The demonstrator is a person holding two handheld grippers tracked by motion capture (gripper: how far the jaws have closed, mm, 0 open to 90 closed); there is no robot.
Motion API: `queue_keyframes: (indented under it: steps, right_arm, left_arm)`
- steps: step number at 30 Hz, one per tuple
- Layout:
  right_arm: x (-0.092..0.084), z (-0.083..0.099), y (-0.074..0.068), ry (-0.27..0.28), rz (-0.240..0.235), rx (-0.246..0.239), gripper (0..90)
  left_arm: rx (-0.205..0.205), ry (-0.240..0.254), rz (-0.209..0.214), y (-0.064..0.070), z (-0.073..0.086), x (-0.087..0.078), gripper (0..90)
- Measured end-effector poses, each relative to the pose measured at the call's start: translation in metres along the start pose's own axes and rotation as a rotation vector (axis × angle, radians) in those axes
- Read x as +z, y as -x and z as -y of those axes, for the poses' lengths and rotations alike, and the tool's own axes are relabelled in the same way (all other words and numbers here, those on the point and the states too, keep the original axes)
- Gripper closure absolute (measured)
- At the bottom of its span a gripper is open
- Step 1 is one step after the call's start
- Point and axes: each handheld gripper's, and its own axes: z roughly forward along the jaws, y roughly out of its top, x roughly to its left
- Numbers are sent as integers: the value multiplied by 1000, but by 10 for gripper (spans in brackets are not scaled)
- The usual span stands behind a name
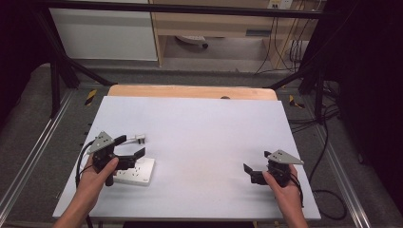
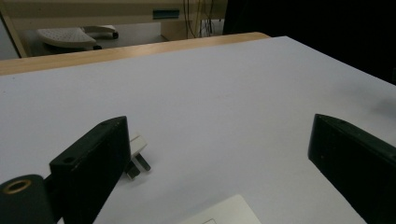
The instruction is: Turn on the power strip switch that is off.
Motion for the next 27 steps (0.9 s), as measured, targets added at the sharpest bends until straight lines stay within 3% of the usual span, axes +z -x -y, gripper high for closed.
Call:
queue_keyframes:
  steps: [27]
  right_arm:
    - [-1,0,1,4,-1,1,25]
  left_arm:
    - [18,-42,-11,0,3,21,74]
